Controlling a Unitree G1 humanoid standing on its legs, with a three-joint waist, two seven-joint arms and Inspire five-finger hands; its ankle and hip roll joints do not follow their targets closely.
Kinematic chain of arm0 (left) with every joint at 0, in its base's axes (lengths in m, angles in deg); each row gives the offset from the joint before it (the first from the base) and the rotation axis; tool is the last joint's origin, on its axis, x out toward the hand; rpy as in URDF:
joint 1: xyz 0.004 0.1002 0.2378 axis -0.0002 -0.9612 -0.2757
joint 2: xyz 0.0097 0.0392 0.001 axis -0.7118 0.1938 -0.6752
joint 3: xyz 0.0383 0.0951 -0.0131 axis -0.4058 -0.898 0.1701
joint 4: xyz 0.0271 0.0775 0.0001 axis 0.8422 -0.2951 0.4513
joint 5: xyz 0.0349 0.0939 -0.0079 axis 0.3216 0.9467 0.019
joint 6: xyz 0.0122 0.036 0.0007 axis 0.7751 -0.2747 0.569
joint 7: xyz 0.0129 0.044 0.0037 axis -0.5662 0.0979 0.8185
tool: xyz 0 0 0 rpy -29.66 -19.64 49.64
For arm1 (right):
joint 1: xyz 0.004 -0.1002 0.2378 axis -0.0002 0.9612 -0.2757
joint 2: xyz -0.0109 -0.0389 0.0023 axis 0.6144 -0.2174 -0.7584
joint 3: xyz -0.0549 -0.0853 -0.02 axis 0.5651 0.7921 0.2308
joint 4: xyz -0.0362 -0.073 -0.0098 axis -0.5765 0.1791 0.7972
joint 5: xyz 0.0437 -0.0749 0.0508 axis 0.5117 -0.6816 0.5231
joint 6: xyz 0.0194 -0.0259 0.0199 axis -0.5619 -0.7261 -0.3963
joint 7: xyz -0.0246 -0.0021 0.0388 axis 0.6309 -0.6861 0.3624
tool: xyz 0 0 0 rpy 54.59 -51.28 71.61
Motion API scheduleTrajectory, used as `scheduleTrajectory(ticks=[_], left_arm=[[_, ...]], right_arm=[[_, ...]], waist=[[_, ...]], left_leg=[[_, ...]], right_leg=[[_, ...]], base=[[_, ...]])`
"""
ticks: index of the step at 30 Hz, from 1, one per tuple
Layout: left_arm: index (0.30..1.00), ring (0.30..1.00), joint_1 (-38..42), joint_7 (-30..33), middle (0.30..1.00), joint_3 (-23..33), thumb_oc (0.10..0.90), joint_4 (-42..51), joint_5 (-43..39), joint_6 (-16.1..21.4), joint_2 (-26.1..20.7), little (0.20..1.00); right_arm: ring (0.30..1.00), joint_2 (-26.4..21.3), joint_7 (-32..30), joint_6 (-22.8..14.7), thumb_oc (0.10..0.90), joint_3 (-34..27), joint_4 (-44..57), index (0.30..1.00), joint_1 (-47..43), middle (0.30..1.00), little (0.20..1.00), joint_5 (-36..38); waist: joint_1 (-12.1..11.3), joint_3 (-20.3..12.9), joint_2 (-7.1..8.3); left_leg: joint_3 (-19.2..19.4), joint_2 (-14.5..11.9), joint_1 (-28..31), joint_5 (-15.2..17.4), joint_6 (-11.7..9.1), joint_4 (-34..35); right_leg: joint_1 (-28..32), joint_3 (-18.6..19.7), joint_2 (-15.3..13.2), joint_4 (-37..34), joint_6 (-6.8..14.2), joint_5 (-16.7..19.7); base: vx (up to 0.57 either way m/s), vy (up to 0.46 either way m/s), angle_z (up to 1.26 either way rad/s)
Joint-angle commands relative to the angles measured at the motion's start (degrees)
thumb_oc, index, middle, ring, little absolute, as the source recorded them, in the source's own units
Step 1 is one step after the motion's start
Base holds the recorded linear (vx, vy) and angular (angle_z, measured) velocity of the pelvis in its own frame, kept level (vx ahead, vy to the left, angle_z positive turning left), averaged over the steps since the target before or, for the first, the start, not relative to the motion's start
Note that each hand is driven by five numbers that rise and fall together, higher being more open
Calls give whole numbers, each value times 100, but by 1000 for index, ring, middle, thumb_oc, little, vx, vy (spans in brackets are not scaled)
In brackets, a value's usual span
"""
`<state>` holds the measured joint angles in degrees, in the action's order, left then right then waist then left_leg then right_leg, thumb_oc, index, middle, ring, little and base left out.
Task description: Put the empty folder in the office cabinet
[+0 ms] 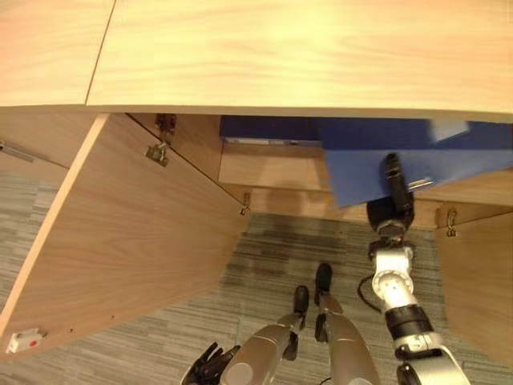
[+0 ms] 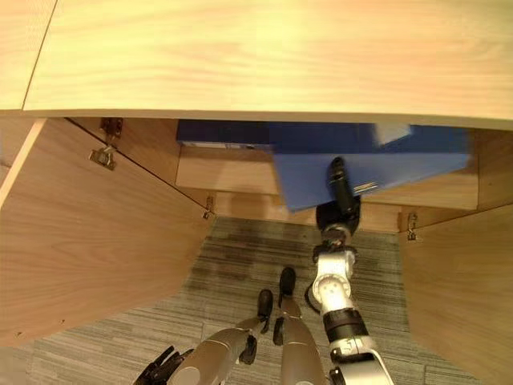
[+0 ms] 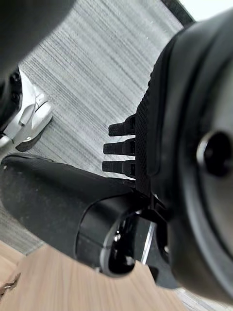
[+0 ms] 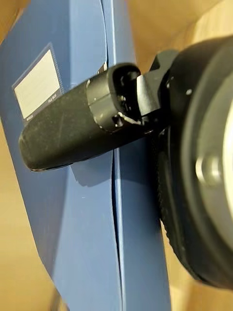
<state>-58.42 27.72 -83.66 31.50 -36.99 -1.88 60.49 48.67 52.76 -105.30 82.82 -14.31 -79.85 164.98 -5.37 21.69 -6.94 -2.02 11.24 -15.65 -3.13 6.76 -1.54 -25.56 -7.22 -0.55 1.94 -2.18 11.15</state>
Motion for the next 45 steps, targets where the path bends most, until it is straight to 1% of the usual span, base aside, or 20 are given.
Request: scheduleTrajectory(ticks=[1,2,4,5,6,7,8,12,16,19,26,28,29,36,37,38,39,41,42,45], left_arm=[[900,900,-696,159,900,-388,800,443,-191,-136,-143,900],[900,900,-744,182,900,-481,800,653,-255,-137,-211,900],[900,900,-770,183,900,-545,800,766,-303,-134,-251,900],[900,900,-642,296,900,-661,800,648,-297,-152,-76,900],[900,900,-619,299,900,-658,800,635,-295,-146,-60,900],[900,900,-463,292,900,-688,800,237,-348,-162,23,900],[900,900,-409,276,900,-600,800,30,-336,-160,-2,900],[900,900,-398,256,900,-409,800,-384,-149,-98,-102,900],[900,900,-320,226,900,-368,800,-604,-90,-61,-173,900],[900,900,-315,199,900,-386,800,-768,-24,-68,-222,900],[900,900,-265,124,900,-368,800,-1046,149,-79,-400,900],[900,900,-204,58,900,-385,800,-1164,221,-59,-456,900],[900,900,-186,53,900,-402,800,-1197,256,-54,-473,900],[900,900,-129,21,900,-491,800,-1377,482,3,-506,900],[900,900,-87,13,900,-506,800,-1403,520,14,-518,900],[900,900,-85,8,900,-510,800,-1402,548,12,-520,900],[900,900,-81,-1,900,-532,800,-1412,581,20,-514,900],[900,900,-80,-2,900,-536,800,-1415,583,22,-518,900],[900,900,-76,-7,900,-564,800,-1406,613,31,-503,900],[900,900,-19,-12,900,-587,800,-1406,657,41,-501,900]], right_arm=[[300,-119,91,-749,400,-432,698,300,-638,300,300,38],[300,-227,0,-930,400,-607,591,300,-898,300,300,128],[300,-321,-73,-1031,400,-679,523,300,-1069,300,300,141],[300,-235,-230,-1214,400,-627,535,300,-1215,300,300,54],[300,-235,-272,-1223,400,-618,558,300,-1227,300,300,17],[300,-415,-353,-1246,400,-992,291,300,-1502,300,300,224],[300,-623,-351,-1252,400,-1078,71,300,-1712,300,300,277],[300,-1222,-423,-1220,400,-1104,-283,300,-2152,300,300,287],[300,-1899,-549,-844,400,-787,-1114,300,-2651,300,300,349],[300,-2254,-569,-564,400,-563,-1499,300,-2978,300,300,394],[300,-3042,-516,18,400,89,-2512,300,-3862,300,300,501],[300,-3430,-428,291,400,402,-2999,300,-4284,300,300,529],[300,-3524,-416,367,400,541,-3143,300,-4419,300,300,536],[300,-3987,-402,591,400,784,-3721,300,-4822,300,300,603],[502,-4065,-403,618,535,783,-3810,502,-4860,502,502,624],[829,-4102,-409,628,753,768,-3874,829,-4869,829,829,631],[900,-4128,-426,639,800,739,-3940,900,-4850,900,900,659],[900,-4134,-420,643,800,733,-3943,900,-4843,900,900,663],[900,-4138,-422,650,800,691,-3988,900,-4807,900,900,690],[900,-4121,-425,693,800,617,-4106,900,-4712,900,900,700]], waist=[[-36,-197,-57],[-48,-176,-115],[-53,-155,-150],[-74,-146,-150],[-60,-132,-148],[-80,-117,-173],[-135,-102,-210],[-277,-67,-347],[-371,-47,-459],[-406,-61,-475],[-486,-73,-418],[-486,-34,-401],[-499,-15,-406],[-519,6,-481],[-520,7,-502],[-530,2,-520],[-530,7,-559],[-528,3,-562],[-550,1,-613],[-536,8,-675]], left_leg=[[-930,-227,210,630,-246,-43],[-953,-211,206,619,-243,-19],[-963,-200,199,612,-246,-9],[-977,-191,177,602,-259,-1],[-976,-176,151,569,-262,-5],[-1023,-149,121,551,-274,9],[-1042,-134,103,532,-279,24],[-1067,-80,41,473,-306,37],[-1028,-56,-17,414,-344,86],[-1008,-75,-29,371,-369,157],[-998,-96,-66,304,-424,230],[-963,-106,-103,289,-469,213],[-944,-116,-106,291,-490,209],[-899,-108,-189,236,-575,220],[-869,-112,-210,224,-594,220],[-865,-119,-195,248,-604,234],[-839,-108,-224,190,-617,258],[-849,-109,-220,184,-617,268],[-838,-116,-194,194,-622,302],[-833,-111,-180,190,-624,323]], right_leg=[[306,307,-51,53,510,-667],[297,301,-52,59,509,-684],[279,299,-53,69,508,-690],[254,290,-62,72,515,-692],[234,288,-77,69,515,-659],[196,287,-83,76,522,-671],[178,285,-90,77,525,-674],[147,298,-116,43,535,-661],[121,319,-110,-47,538,-621],[111,317,-92,-111,535,-605],[102,284,-63,-193,515,-577],[92,246,-82,-198,511,-584],[97,222,-84,-193,514,-596],[116,32,-144,-244,528,-613],[120,-16,-166,-265,541,-611],[148,-37,-163,-285,547,-643],[146,-86,-185,-318,556,-604],[152,-96,-186,-325,556,-602],[184,-122,-182,-331,557,-646],[196,-156,-205,-330,555,-661]], base=[[5,-18,7],[0,-15,8],[-15,-13,7],[-42,-15,5],[-42,-31,6],[-32,-23,3],[8,-35,6],[-20,-5,3],[-7,3,2],[0,0,0],[9,-31,0],[1,-71,2],[-5,-76,5],[2,-44,11],[-7,-31,12],[-7,-32,14],[20,-23,18],[2,-13,17],[-21,-7,6],[-2,-3,1]])
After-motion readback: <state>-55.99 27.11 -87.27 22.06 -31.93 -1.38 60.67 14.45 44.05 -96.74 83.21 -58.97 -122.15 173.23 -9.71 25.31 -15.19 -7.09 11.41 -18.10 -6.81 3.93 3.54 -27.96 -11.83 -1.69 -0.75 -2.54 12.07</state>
